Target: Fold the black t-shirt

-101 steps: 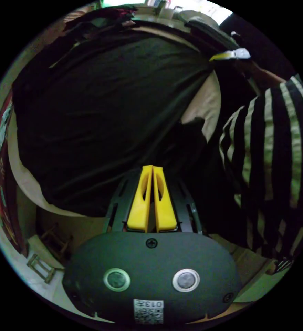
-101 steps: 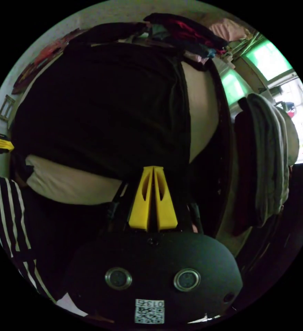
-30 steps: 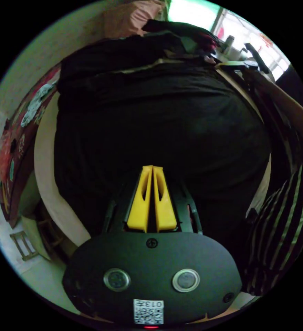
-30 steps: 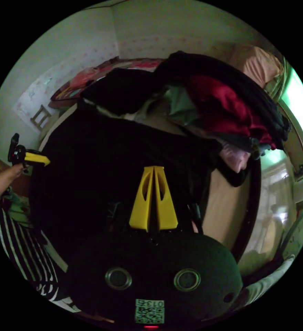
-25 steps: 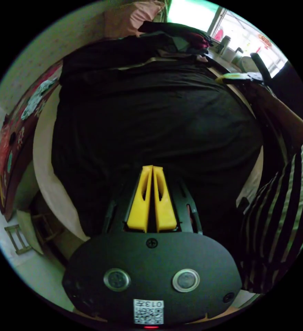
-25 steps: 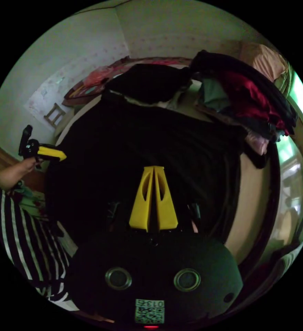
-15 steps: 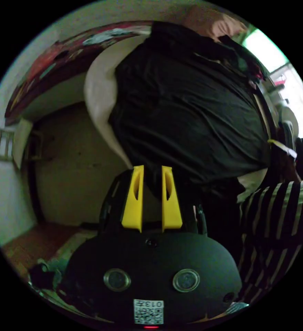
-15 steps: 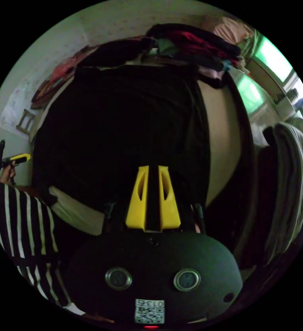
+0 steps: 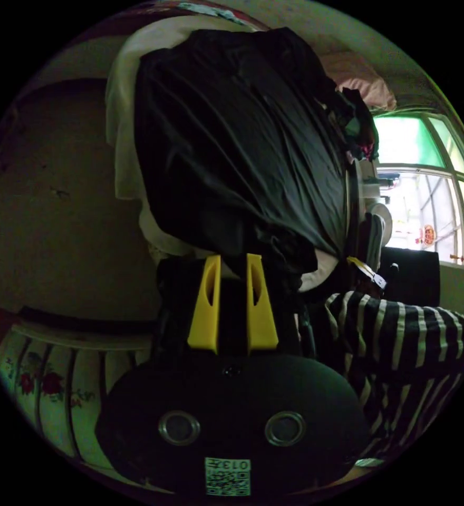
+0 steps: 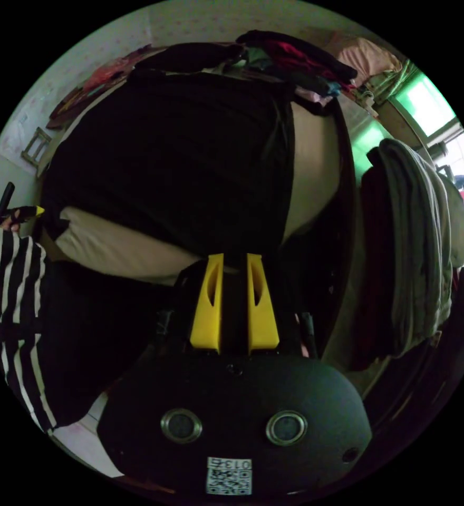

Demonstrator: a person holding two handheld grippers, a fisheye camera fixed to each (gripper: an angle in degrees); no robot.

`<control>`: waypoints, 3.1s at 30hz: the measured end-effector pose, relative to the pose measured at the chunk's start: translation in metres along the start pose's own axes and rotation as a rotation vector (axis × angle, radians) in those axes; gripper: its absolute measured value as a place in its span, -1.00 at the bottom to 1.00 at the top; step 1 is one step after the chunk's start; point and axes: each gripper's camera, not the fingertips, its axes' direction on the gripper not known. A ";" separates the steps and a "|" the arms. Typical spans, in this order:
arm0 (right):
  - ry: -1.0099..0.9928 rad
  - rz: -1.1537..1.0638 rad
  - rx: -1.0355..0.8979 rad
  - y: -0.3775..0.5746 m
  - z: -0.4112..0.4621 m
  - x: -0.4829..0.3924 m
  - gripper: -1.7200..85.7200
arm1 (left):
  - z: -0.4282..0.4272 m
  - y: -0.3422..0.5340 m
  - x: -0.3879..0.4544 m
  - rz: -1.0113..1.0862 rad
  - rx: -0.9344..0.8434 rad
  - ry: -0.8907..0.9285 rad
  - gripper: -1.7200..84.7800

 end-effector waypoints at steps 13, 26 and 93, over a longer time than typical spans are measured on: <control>-0.160 0.156 0.002 0.035 0.029 0.055 -0.76 | -0.084 0.024 0.004 0.254 -0.042 -0.091 -0.95; -0.279 0.211 -0.004 0.051 0.064 0.101 -0.75 | -0.087 0.049 -0.029 0.207 -0.059 -0.161 -0.95; -0.159 0.419 -0.058 -0.194 -0.014 0.092 -0.81 | -0.140 -0.160 -0.035 0.052 0.018 0.047 -0.90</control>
